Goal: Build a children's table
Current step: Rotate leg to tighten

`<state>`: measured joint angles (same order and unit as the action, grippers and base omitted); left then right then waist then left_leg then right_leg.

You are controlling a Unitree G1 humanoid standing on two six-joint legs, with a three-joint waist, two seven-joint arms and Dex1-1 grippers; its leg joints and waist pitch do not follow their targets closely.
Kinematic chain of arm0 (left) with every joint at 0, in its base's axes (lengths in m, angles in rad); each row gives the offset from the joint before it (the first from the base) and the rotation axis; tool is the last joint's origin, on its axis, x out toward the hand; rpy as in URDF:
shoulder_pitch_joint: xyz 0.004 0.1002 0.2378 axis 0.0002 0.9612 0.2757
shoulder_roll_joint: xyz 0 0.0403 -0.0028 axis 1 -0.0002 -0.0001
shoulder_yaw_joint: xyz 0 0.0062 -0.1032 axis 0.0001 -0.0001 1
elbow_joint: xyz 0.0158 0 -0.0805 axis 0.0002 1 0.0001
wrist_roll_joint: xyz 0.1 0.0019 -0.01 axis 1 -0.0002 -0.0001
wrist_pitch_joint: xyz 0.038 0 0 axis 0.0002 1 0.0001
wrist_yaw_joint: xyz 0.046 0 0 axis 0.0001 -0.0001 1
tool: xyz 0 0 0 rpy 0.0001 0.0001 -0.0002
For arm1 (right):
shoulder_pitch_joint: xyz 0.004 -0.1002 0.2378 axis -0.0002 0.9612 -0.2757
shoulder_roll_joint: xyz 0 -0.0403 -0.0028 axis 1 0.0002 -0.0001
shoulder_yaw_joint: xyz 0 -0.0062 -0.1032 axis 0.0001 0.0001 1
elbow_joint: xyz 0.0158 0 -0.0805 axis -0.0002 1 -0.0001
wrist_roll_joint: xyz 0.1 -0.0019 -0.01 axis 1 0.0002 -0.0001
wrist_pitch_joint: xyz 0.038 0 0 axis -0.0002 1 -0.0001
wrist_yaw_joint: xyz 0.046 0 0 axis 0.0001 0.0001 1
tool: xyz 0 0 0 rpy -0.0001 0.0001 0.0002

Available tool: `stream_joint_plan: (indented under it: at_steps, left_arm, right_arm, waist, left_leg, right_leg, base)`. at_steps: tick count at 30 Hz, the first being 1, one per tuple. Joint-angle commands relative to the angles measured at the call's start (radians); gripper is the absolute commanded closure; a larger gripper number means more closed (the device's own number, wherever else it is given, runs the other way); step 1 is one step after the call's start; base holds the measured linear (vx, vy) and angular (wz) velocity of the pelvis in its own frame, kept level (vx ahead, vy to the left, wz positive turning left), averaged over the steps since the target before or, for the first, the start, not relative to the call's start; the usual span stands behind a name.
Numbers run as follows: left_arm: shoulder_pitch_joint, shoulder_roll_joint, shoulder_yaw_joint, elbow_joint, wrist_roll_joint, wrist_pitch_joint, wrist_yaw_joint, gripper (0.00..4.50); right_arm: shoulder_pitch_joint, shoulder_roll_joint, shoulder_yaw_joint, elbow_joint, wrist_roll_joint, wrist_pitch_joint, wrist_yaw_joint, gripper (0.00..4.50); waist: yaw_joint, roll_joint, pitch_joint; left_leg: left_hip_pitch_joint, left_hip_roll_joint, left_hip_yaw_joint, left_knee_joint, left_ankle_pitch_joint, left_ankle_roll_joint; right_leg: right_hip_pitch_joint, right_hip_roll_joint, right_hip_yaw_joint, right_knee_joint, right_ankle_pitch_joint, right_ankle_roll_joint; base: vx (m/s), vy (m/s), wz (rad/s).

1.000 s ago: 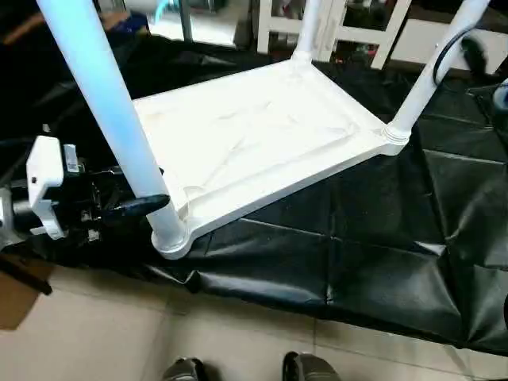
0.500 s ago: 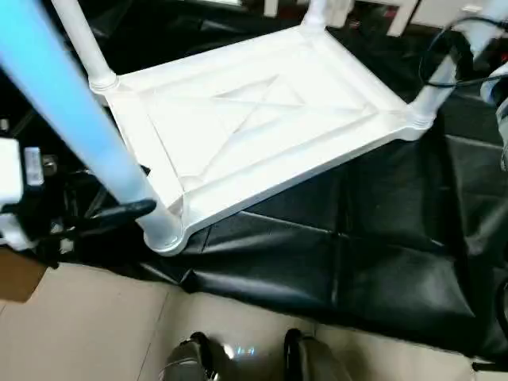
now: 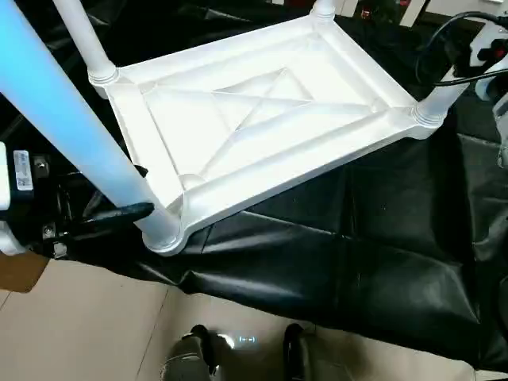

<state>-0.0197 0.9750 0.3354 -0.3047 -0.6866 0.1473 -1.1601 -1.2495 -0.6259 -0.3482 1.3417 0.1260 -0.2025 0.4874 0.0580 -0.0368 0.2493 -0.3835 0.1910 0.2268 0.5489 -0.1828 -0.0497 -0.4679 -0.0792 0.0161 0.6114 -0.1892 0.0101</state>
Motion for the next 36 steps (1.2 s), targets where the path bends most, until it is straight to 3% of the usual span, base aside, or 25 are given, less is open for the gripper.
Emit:
stream_joint_plan:
  at_steps: [1,3,7,8,13,18,32,36]
  left_arm:
    - [0.080,0.011,-0.143,0.111,0.179,0.070,0.017,2.68]
    - [0.071,0.004,-0.144,0.121,0.186,0.060,0.028,2.68]
    - [0.053,-0.009,-0.146,0.145,0.194,0.043,0.043,2.68]
    - [0.052,-0.009,-0.147,0.147,0.195,0.042,0.044,2.68]
    - [0.040,-0.012,-0.153,0.170,0.203,0.031,0.043,2.68]
    - [0.036,-0.011,-0.154,0.178,0.204,0.025,0.043,2.68]
    - [0.017,-0.032,-0.164,0.182,0.216,0.006,0.094,2.68]
    - [-0.027,-0.071,-0.173,0.204,0.265,-0.017,0.177,2.68]
  right_arm:
    - [0.012,-0.014,-0.006,-0.003,0.011,-0.014,0.029,1.09]
    - [0.013,-0.023,-0.012,-0.004,0.013,-0.015,0.030,1.40]
    - [0.018,-0.039,-0.022,-0.005,0.014,-0.014,0.044,1.54]
    - [0.019,-0.041,-0.023,-0.005,0.015,-0.012,0.050,1.78]
    - [0.025,-0.057,-0.017,-0.004,-0.001,-0.006,0.063,2.03]
    - [0.026,-0.060,-0.017,-0.004,-0.006,-0.003,0.061,2.59]
    - [0.038,-0.069,-0.015,-0.004,-0.015,0.002,0.063,2.86]
    - [0.055,-0.086,-0.026,-0.015,-0.003,-0.018,0.076,2.86]
  waist:
    - [-0.003,-0.025,-0.026]
    - [-0.004,-0.023,-0.029]
    - [-0.003,-0.023,-0.030]
    - [-0.004,-0.022,-0.030]
    - [-0.003,-0.021,-0.032]
    - [-0.004,-0.022,-0.033]
    - [-0.005,-0.024,-0.036]
    - [0.002,-0.012,-0.042]
  left_leg:
    - [0.022,0.027,-0.005,-0.051,-0.163,0.062]
    - [0.021,0.027,-0.004,-0.049,-0.147,0.070]
    - [0.023,0.027,-0.002,-0.048,-0.149,0.074]
    - [0.021,0.027,-0.003,-0.049,-0.156,0.071]
    - [0.021,0.027,-0.005,-0.050,-0.171,0.061]
    - [0.021,0.028,-0.006,-0.051,-0.182,0.055]
    - [0.022,0.028,-0.004,-0.047,-0.154,0.071]
    - [0.037,0.032,0.004,-0.042,-0.163,0.072]
  right_leg:
    - [0.038,-0.028,0.025,-0.073,-0.225,-0.206]
    - [0.040,-0.028,0.025,-0.071,-0.201,-0.215]
    - [0.039,-0.028,0.025,-0.072,-0.209,-0.223]
    - [0.039,-0.029,0.024,-0.073,-0.224,-0.224]
    - [0.040,-0.030,0.025,-0.077,-0.267,-0.212]
    - [0.038,-0.031,0.025,-0.079,-0.295,-0.204]
    - [0.039,-0.030,0.025,-0.074,-0.255,-0.217]
    - [0.031,-0.027,0.026,-0.074,-0.236,-0.238]
  base:
    - [0.000,0.000,0.00]
    - [0.000,0.000,0.00]
    - [0.000,0.000,0.00]
    - [0.000,0.000,0.00]
    - [0.000,0.000,0.00]
    - [0.000,0.000,0.00]
    - [0.000,0.000,0.00]
    - [0.000,0.000,0.00]
